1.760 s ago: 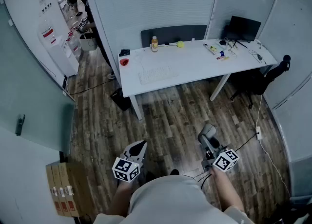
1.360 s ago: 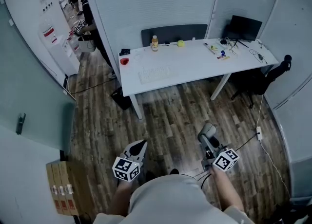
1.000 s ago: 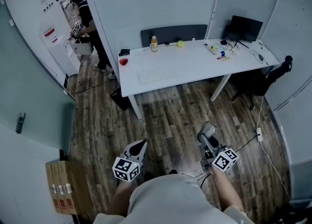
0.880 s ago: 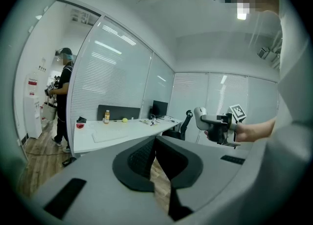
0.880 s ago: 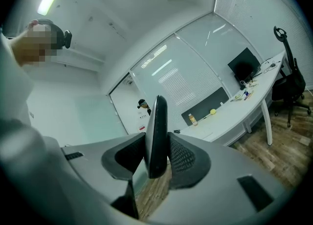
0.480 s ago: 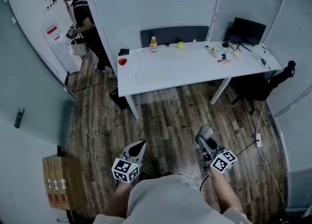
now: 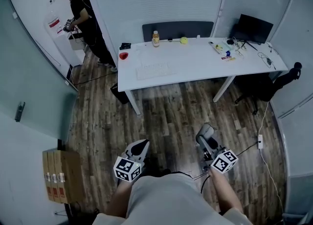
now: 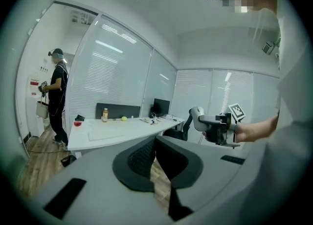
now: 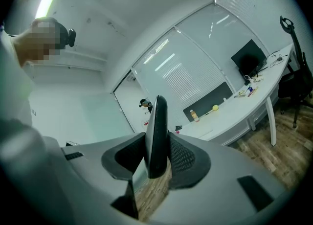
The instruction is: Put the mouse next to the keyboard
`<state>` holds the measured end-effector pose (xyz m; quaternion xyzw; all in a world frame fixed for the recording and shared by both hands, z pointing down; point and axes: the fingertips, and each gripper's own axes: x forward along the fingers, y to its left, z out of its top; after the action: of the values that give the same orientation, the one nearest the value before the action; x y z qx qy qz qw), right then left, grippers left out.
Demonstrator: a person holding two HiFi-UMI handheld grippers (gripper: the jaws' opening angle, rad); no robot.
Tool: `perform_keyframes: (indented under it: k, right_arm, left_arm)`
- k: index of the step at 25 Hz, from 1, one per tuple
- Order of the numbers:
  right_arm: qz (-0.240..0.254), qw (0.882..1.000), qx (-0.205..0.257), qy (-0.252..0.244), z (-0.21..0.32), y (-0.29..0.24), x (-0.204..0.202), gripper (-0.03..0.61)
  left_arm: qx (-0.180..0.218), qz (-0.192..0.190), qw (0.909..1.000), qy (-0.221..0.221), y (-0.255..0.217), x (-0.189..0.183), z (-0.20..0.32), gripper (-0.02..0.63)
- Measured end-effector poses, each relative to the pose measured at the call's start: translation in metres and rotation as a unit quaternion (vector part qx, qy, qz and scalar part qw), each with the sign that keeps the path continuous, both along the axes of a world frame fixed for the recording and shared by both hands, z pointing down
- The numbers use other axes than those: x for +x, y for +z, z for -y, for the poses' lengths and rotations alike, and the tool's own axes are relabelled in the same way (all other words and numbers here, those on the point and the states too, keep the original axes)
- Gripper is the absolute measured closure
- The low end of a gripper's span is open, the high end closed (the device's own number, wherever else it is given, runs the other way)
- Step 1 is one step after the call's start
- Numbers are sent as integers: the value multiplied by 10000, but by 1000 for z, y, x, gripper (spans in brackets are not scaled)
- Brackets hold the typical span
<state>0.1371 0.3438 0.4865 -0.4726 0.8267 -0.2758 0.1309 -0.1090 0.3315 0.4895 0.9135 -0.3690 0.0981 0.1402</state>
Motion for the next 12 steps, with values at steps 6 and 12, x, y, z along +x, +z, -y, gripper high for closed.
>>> perform_keyframes:
  k: [6, 12]
  right_arm:
    - [69, 10000, -55, 13, 8, 6, 2, 428]
    - [39, 9999, -116, 57, 22, 13, -2, 428]
  left_arm:
    - [-36, 40, 10000, -9, 0, 1, 8, 595]
    - [-89, 3, 10000, 22, 8, -2, 25, 595]
